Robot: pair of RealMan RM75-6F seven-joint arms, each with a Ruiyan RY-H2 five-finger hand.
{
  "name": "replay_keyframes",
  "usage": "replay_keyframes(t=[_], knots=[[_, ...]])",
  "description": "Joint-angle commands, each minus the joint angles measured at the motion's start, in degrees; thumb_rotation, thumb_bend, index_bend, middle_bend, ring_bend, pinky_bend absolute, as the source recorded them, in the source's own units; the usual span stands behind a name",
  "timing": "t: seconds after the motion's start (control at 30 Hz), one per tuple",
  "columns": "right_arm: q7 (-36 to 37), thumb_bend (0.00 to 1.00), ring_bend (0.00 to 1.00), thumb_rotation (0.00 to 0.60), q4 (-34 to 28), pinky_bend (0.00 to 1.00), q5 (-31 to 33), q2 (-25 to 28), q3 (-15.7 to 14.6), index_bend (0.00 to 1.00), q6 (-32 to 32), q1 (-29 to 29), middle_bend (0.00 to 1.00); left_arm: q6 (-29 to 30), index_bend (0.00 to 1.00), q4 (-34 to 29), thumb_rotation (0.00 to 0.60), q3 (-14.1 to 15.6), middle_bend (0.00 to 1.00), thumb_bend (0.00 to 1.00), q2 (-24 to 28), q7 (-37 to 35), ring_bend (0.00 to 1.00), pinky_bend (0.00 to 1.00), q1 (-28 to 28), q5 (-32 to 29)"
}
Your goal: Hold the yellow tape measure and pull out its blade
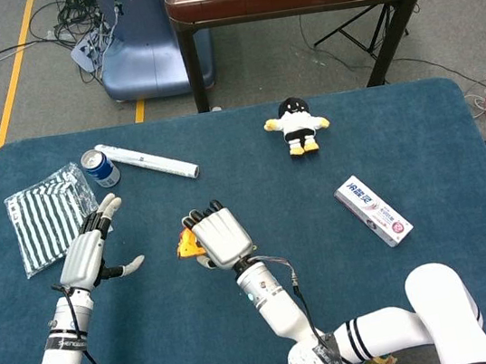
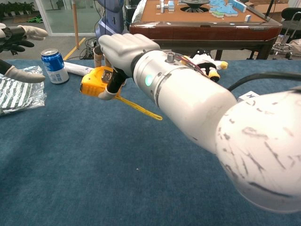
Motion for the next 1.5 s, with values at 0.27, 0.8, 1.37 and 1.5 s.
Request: replay_keyframes(t=[0.27,0.8,1.37,1.5], knots=[[1.5,0.51,0.42,0.600,0.5,0.24,-2.3,-1.0,0.3,0.57,1.4,-0.2,0.54,-0.4,0.00,0.9,0.600,0.2,0.00,0.16,-0.8,-1.0,0.00,0.00,-0.8,-0.2],[1.8,0.51,0.42,0.600,3.6,0.24,-2.8,-3.4,1.7,0.57,1.8,0.4,0.54,-0.4,0.00,0.3,0.600,0.6,0.00,0.16,-1.6,-1.0,0.00,0.00,-1.9,-0.1],[2.8,0.51,0.42,0.600,7.1,0.24,-2.3,-6.3,3.8,0.57,1.1,1.6,0.54,0.5,0.00,-0.5,0.600,1.0,0.00,0.14,-2.1,-0.9,0.00,0.00,-2.1,-0.2],[3.0,0.51,0.42,0.600,8.0,0.24,-2.4,-7.2,4.3,0.57,1.2,2.0,0.54,0.7,0.00,-0.3,0.600,1.1,0.00,0.14,-2.4,-0.5,0.00,0.00,-2.2,-0.5]])
